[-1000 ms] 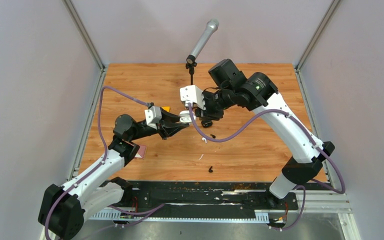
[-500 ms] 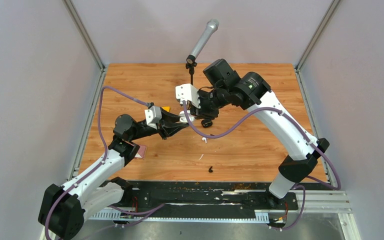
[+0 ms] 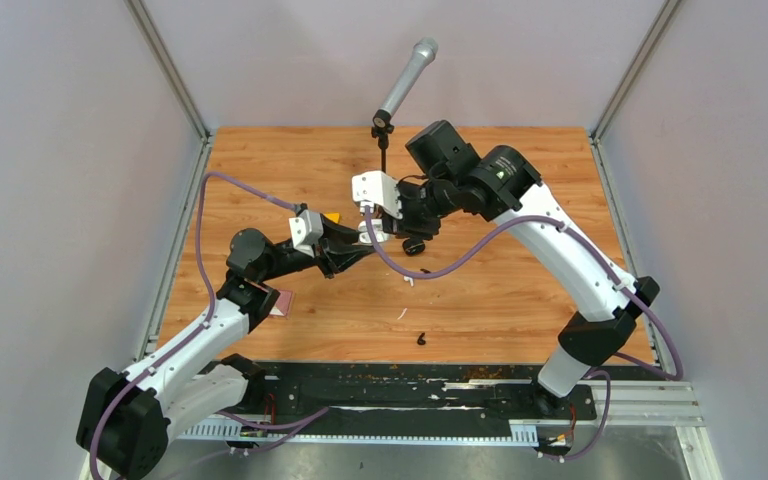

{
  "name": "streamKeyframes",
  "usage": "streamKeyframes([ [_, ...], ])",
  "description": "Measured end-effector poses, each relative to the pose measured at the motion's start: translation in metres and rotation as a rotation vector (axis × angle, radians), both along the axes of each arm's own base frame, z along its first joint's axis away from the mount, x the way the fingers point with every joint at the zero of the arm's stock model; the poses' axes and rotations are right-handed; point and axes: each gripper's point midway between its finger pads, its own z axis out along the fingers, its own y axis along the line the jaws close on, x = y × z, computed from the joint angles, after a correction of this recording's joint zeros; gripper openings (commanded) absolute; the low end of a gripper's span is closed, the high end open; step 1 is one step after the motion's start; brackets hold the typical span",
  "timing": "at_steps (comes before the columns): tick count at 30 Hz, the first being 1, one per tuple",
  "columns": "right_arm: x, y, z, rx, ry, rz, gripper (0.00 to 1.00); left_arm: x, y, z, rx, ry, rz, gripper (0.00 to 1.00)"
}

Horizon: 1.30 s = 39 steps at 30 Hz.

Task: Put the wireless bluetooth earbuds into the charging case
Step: Adjust the right earbud in the right side groove of the charging case.

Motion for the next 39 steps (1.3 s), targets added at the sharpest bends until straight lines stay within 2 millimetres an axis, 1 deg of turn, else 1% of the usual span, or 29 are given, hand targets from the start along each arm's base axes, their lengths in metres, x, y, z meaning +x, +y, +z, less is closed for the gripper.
streamKeyframes([
  [3, 0.000, -0.002, 0.002, -0.003, -0.017, 0.011, 0.34, 0.001, 0.000, 0.000, -0.003, 0.006, 0.005, 0.00],
  [7, -0.007, -0.003, 0.015, 0.008, -0.081, 0.061, 0.35, 0.001, 0.000, 0.000, -0.003, 0.007, 0.005, 0.00],
  [9, -0.017, 0.001, 0.024, 0.016, -0.130, 0.112, 0.35, 0.001, 0.000, 0.000, -0.002, 0.007, 0.005, 0.00],
  [11, -0.028, 0.005, 0.029, 0.019, -0.164, 0.164, 0.36, 0.001, 0.000, 0.000, -0.002, 0.007, 0.004, 0.00],
  [13, -0.039, 0.011, 0.031, 0.020, -0.184, 0.214, 0.37, 0.001, 0.000, -0.001, -0.001, 0.008, 0.004, 0.00],
  [15, -0.043, 0.014, 0.031, 0.017, -0.196, 0.241, 0.37, 0.001, 0.000, -0.002, 0.001, 0.011, 0.004, 0.00],
  [22, -0.034, 0.012, 0.031, -0.004, -0.238, 0.243, 0.38, -0.001, -0.001, -0.004, 0.011, 0.002, -0.011, 0.00],
  [39, -0.029, 0.015, 0.016, -0.061, -0.267, 0.311, 0.31, -0.002, -0.003, -0.009, 0.036, -0.031, -0.032, 0.00],
])
